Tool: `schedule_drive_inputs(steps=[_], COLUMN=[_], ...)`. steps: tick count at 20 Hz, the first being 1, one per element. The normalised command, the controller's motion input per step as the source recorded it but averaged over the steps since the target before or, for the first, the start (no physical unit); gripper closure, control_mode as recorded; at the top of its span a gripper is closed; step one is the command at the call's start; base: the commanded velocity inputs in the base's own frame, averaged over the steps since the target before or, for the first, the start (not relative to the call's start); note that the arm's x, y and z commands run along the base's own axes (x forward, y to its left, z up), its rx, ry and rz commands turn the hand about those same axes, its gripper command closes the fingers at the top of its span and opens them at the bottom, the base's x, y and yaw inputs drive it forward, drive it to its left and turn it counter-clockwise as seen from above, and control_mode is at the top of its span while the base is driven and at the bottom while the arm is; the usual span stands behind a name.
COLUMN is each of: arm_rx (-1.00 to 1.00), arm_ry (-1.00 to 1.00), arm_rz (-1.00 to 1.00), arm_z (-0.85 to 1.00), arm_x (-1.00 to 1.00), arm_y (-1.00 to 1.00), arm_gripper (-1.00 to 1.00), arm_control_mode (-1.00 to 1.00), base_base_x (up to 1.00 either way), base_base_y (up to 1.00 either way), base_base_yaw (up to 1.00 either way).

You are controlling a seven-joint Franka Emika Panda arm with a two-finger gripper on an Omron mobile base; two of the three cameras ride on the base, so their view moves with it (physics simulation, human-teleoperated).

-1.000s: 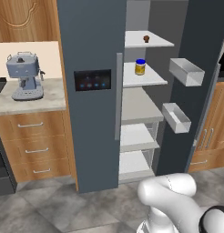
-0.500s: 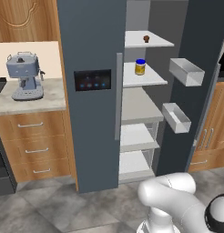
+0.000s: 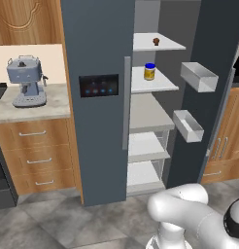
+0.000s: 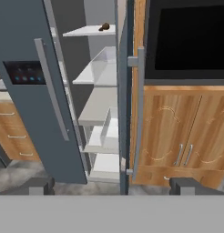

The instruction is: Pick up the frozen chicken drumstick from the freezer, place it on any shelf in the fridge, and close the fridge and freezer doors when done.

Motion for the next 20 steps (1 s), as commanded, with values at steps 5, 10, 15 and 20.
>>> schedule_drive_inputs(steps=[5,10,15,20], arm_rx=[0.01,0.0,0.01,0.01], arm_ry=[0.0,0.0,0.0,0.0], arm_rz=[0.0,0.0,0.0,0.0], arm_z=[-0.1,-0.19,-0.21,-0.08], arm_x=[0.0,0.0,0.0,0.0], arm_y=[-0.1,0.0,0.0,0.0], arm_gripper=[-1.0,-1.0,-1.0,-1.0], arm_control_mode=[-1.0,-1.0,-1.0,-1.0], base_base_x=[0.0,0.0,0.0,0.0], base_base_y=[0.0,0.0,0.0,0.0], base_base_yaw=[0.0,0.0,0.0,0.0])
